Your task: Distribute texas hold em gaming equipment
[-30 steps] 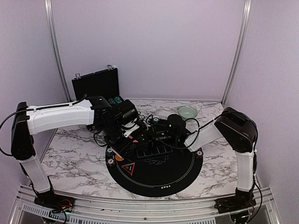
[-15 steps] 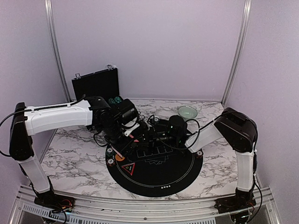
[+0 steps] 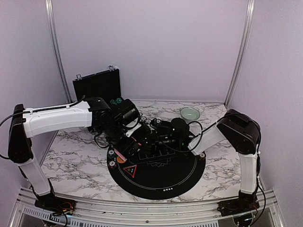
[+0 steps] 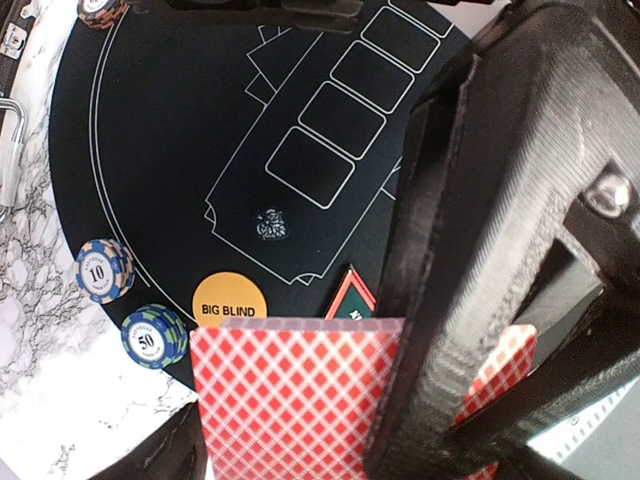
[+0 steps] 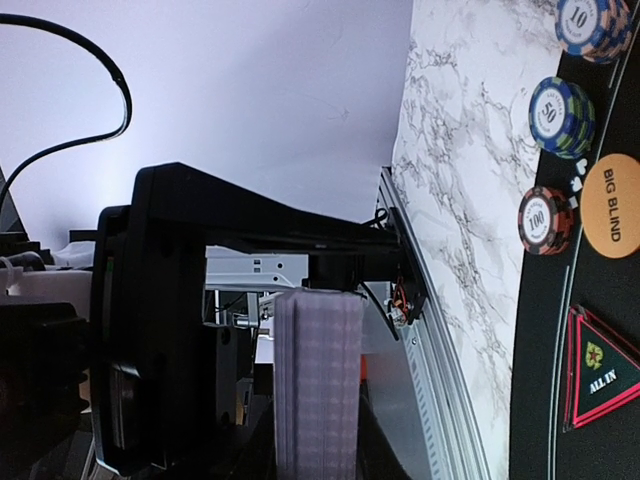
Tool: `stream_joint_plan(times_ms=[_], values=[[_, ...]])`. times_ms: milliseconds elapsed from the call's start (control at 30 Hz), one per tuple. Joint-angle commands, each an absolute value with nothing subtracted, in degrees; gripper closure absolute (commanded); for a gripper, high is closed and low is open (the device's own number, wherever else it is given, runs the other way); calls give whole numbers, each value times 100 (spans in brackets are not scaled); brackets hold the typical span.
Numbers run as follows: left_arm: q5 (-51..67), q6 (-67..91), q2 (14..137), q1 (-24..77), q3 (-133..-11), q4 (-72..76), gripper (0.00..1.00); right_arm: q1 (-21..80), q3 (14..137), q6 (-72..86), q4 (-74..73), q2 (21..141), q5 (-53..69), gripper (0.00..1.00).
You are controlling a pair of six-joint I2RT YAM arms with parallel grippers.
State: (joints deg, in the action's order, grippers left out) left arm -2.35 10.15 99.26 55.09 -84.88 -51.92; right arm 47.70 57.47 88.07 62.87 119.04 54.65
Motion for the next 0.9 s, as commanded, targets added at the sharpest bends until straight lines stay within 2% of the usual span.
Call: stream_joint_plan(times_ms=[0,233,400,533,767,867], values=[[-122,937,9729,5485,-8365,-5141,13,4754,5760,8792,6387,11769,5537,100],[-53,870,9787,5484,-8260,-5133,12,4755,5758,8884,6462,11745,5526,100],[-79,858,9791,5484,-8283,-5098,15,4741,5738,8902,6478,11727,5512,100],[-63,848,9796,5484,-8306,-5098,22,4733,5697,8879,6473,11713,5502,100],[-27,792,9773,5484,-8357,-5089,41,4724,5704,8517,6024,11573,5457,100],[-26,771,9772,5484,-8358,-5089,45,4711,5725,8293,5809,11500,5430,100]])
